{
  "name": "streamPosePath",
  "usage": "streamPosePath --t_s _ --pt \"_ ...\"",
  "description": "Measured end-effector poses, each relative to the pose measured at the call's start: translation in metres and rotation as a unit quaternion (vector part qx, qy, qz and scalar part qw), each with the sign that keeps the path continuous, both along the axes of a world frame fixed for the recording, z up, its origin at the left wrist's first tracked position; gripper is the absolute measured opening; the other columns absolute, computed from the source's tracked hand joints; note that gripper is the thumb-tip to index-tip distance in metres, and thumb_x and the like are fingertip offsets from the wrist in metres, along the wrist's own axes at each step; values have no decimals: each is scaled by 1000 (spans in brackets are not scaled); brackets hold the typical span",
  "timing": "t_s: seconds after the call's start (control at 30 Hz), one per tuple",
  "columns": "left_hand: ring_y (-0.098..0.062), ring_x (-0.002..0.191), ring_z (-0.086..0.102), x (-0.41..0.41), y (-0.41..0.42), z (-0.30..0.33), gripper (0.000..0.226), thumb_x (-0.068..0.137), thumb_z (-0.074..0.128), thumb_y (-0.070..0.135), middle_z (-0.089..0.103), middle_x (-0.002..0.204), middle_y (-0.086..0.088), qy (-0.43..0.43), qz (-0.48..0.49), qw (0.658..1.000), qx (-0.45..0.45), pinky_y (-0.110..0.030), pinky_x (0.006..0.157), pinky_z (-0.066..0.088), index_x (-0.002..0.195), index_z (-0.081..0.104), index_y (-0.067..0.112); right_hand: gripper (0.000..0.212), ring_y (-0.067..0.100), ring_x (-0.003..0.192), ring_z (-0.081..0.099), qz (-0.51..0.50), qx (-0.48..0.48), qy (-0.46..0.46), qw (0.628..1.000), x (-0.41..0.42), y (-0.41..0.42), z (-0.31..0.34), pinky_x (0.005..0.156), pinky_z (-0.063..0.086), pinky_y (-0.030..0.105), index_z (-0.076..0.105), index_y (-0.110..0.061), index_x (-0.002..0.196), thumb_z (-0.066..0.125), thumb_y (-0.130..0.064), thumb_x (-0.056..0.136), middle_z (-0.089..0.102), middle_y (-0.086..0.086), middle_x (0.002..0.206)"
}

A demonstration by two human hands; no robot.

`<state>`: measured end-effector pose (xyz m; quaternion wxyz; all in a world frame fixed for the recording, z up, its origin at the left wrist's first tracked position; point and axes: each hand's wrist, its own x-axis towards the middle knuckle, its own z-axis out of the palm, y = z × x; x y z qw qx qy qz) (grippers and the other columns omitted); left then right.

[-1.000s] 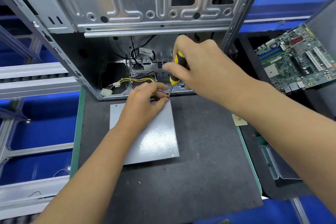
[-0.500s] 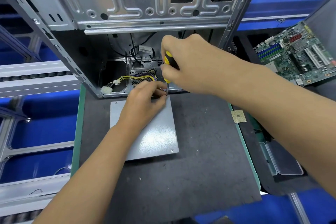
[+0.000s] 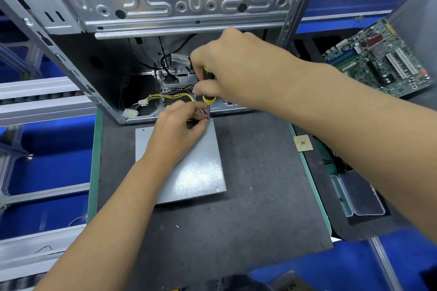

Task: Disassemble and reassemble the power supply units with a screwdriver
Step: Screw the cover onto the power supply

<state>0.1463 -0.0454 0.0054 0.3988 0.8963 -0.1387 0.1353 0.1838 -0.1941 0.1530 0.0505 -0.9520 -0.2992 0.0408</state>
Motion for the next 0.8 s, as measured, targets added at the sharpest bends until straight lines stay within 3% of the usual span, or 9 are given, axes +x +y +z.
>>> streamPosePath --t_s 0.07,0.2,0.27,0.4,0.5,0.57,0.63,0.7,0.8 --pt "-17 77 67 0 0 0 24 77 76 -4 69 83 -9 -7 3 1000 0 -26 81 53 99 74 5 34 33 84 51 -5 -27 5 1000 -3 1 4 71 43 38 52 -17 94 55 -51 94 41 1 79" --pt "-10 80 64 -1 2 0 23 78 77 -4 70 84 -5 -12 -5 1000 -4 -20 80 53 99 75 5 11 30 99 55 37 -40 42 998 -2 3 6 82 46 39 53 -15 103 46 -19 94 44 4 110" --pt "-9 87 68 -2 4 1 29 81 74 -3 73 90 -1 13 -5 999 -31 -15 84 52 108 73 8 10 33 100 56 34 -69 13 997 2 2 6 76 44 37 54 -15 104 48 -19 98 45 6 104" --pt "-13 85 67 -4 9 3 30 84 69 -6 72 100 -1 3 11 999 -35 -22 82 53 111 71 7 35 30 79 42 2 -114 -29 993 -1 2 10 67 33 37 51 -17 104 45 -51 100 28 1 73" --pt "-15 85 63 -6 13 3 27 83 71 -6 66 108 -4 -27 20 999 -17 -25 78 52 108 70 3 25 29 85 47 23 -87 36 995 0 5 9 71 35 36 46 -16 105 49 -40 100 41 1 95" --pt "-9 86 58 -9 14 4 28 83 73 -4 64 102 2 -24 24 999 -8 -22 78 50 110 70 4 19 25 88 45 49 -125 26 991 2 8 8 73 33 29 51 -12 111 49 -29 100 46 5 111" --pt "-10 89 59 -13 15 4 28 84 73 -2 66 100 0 -16 25 1000 -6 -18 82 48 112 70 4 30 29 88 46 30 -155 -16 987 -1 12 9 72 35 34 54 -12 109 49 -40 101 47 7 95" --pt "-20 91 64 -15 16 5 27 85 73 -1 69 103 -6 -7 26 1000 -7 -26 84 50 111 70 2 37 32 88 49 -14 -154 2 988 -4 15 12 72 37 38 51 -15 106 45 -51 100 32 3 79" --pt "-26 94 65 -16 17 6 23 86 73 1 70 102 -9 5 27 1000 -2 -35 86 51 109 71 2 16 26 83 51 -1 -99 84 992 -1 16 15 76 44 40 44 -21 106 55 -24 94 35 1 102"
